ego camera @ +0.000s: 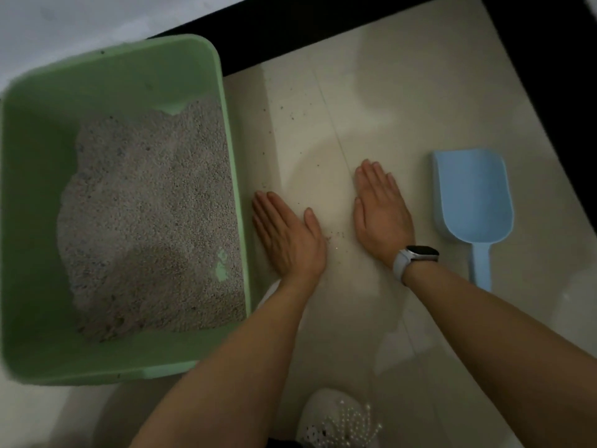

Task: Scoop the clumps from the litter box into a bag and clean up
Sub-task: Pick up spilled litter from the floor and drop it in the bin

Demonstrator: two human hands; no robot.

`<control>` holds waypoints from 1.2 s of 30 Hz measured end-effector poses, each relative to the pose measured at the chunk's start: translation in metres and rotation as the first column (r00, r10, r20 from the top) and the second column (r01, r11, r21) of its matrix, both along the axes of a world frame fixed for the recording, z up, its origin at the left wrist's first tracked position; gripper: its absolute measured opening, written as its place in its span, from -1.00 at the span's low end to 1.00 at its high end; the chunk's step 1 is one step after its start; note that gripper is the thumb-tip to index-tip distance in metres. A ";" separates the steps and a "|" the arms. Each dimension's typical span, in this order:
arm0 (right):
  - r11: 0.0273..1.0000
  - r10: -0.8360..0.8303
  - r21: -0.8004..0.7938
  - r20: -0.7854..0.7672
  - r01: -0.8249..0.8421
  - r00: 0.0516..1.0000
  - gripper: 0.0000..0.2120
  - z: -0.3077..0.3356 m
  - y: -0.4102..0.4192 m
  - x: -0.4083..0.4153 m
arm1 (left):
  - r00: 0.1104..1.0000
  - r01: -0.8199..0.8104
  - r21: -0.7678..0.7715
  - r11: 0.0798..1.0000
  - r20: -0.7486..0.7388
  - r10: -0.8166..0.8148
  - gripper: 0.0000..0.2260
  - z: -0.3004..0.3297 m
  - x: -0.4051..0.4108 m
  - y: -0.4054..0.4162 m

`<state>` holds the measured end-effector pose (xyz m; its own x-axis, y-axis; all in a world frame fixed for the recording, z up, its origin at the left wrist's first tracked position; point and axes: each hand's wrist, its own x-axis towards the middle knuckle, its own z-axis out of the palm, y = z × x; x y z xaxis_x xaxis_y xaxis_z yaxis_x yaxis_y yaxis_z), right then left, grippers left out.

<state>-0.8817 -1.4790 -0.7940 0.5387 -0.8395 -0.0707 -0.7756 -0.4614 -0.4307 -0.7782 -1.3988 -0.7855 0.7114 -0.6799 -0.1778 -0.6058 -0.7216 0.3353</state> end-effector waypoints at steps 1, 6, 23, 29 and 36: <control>1.000 -0.012 -0.019 0.008 0.012 1.000 -0.44 -0.002 -0.004 0.003 | 0.999 -0.045 0.000 0.999 0.016 0.045 -0.28 -0.002 0.004 -0.008; 0.997 -0.051 -0.054 0.025 0.052 0.998 -0.47 0.002 -0.033 0.018 | 0.992 -0.120 -0.020 0.993 0.025 0.120 -0.35 -0.001 0.024 -0.058; 0.983 -0.126 -0.149 -0.113 0.109 0.986 -0.46 0.014 -0.064 0.038 | 0.995 0.008 0.011 1.000 0.100 -0.009 -0.37 0.009 0.117 -0.180; 0.981 -0.132 -0.164 -0.173 0.104 0.976 -0.45 0.013 -0.063 0.039 | 0.949 0.262 0.058 0.963 0.164 -0.268 -0.39 0.011 0.110 -0.176; 0.977 -0.152 -0.171 -0.125 0.130 0.980 -0.47 0.013 -0.064 0.038 | 0.857 0.510 -0.041 0.859 0.102 -0.504 -0.45 0.019 0.103 -0.168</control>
